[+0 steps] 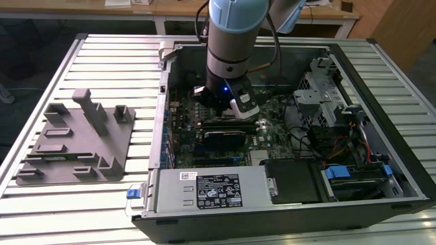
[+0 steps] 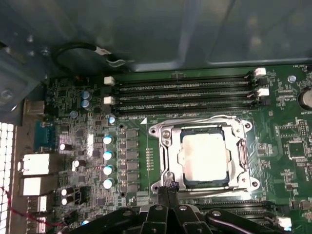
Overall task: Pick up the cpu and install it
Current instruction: 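Install the second cpu locking lever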
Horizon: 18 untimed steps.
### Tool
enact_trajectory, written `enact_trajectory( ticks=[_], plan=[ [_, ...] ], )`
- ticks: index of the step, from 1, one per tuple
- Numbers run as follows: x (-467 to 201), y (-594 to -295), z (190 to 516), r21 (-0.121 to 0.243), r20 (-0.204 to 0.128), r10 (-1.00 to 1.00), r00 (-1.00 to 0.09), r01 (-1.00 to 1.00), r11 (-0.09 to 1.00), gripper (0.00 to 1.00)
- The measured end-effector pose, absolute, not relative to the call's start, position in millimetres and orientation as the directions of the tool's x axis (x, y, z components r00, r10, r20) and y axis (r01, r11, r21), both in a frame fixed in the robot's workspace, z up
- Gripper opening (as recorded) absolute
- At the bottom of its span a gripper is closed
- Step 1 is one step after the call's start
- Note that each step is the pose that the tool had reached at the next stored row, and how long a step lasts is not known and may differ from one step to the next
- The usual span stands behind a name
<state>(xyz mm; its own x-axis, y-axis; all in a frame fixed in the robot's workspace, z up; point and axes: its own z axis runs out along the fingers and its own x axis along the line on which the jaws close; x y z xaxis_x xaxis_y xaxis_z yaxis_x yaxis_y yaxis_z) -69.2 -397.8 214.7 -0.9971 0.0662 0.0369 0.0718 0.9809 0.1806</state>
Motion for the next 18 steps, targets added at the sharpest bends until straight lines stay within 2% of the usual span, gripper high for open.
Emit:
enact_trajectory(
  ticks=[10,18],
  plan=[
    [-60.8,-388.1,214.7,0.152,0.035,0.082,-0.996,0.086,0.985,0.11],
    [-50.6,-380.5,214.6,0.146,0.034,0.088,-0.996,0.092,0.985,0.11]
  ],
)
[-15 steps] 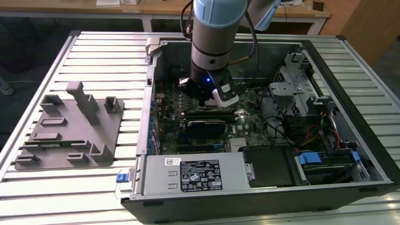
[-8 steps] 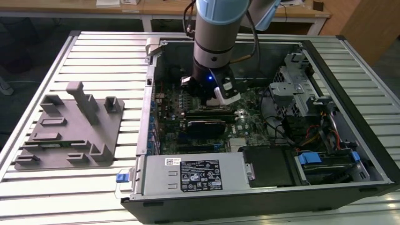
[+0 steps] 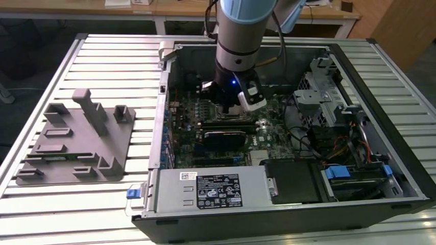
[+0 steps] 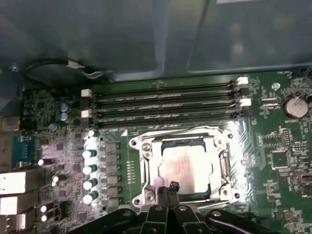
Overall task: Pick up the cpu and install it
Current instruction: 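Install the second cpu locking lever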
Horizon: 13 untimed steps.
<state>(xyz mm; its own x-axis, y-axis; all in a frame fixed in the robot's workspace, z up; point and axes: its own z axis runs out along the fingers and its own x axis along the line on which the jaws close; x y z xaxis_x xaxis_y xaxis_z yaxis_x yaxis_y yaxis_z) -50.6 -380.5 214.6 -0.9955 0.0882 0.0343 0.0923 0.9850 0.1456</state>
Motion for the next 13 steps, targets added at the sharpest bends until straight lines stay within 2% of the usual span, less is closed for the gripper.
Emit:
enact_trajectory(
  ticks=[13],
  plan=[
    [-35.4,-367.6,214.5,0.132,0.033,0.095,-0.995,0.098,0.986,0.11]
  ],
)
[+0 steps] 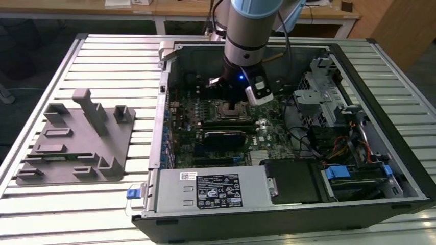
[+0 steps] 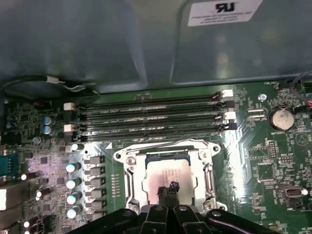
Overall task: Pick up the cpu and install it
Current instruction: 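Install the second cpu locking lever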
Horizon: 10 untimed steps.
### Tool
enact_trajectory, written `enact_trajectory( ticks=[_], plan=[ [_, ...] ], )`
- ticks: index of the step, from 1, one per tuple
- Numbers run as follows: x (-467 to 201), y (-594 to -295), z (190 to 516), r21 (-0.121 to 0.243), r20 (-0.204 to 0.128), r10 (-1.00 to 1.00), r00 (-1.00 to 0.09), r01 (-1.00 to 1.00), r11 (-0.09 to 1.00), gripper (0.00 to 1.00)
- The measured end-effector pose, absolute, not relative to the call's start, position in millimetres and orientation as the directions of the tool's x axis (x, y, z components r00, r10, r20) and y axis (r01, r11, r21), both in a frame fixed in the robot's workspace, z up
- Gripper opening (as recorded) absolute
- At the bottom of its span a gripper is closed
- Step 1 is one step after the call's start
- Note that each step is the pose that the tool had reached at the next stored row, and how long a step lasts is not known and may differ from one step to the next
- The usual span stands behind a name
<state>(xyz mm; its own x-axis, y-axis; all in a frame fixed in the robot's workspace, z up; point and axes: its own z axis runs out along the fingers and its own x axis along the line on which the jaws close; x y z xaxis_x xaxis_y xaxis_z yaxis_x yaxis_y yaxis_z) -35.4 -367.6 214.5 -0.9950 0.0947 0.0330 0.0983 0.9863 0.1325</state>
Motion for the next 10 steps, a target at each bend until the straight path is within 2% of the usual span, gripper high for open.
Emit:
enact_trajectory(
  ticks=[10],
  plan=[
    [-32.6,-367.0,214.5,0.129,0.033,0.096,-0.995,0.100,0.987,0.11]
  ],
)
